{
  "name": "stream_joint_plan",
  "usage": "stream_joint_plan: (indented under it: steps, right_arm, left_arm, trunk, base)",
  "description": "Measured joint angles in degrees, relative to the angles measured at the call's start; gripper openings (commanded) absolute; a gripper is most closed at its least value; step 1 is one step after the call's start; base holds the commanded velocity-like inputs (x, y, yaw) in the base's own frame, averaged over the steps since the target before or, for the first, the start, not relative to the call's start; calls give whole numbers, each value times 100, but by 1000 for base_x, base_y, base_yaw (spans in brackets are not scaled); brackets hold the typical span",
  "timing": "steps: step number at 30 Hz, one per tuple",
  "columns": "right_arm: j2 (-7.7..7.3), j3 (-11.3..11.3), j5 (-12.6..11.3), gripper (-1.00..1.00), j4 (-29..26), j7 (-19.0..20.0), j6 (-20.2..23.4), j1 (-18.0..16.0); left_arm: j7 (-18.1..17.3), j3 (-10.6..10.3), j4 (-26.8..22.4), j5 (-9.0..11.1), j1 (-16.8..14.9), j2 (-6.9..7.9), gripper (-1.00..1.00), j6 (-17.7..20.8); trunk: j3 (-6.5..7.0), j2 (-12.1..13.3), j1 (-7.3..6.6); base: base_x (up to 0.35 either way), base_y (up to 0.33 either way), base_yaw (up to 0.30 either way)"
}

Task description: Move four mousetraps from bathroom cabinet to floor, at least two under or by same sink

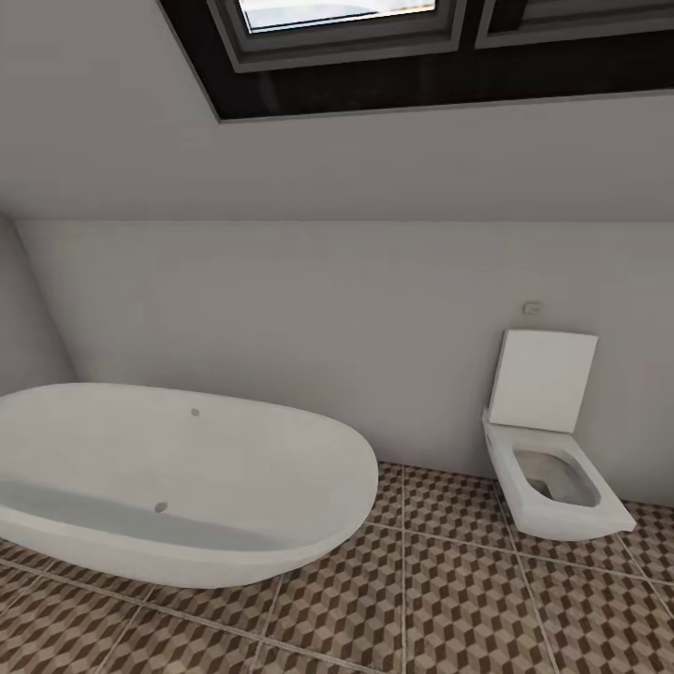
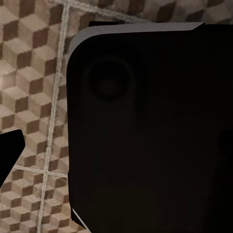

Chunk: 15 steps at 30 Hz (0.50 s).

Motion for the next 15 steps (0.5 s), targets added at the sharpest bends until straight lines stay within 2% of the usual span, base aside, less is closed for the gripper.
stream_joint_plan:
  steps: [15]
  right_arm:
    - [0, -6, -6, 100, 0, 0, -12, 0]
  left_arm:
    - [17, 0, 0, 4, 0, 0, 100, -7]
  trunk:
    - [0, 0, 0]
  base:
    - [0, 0, -2]
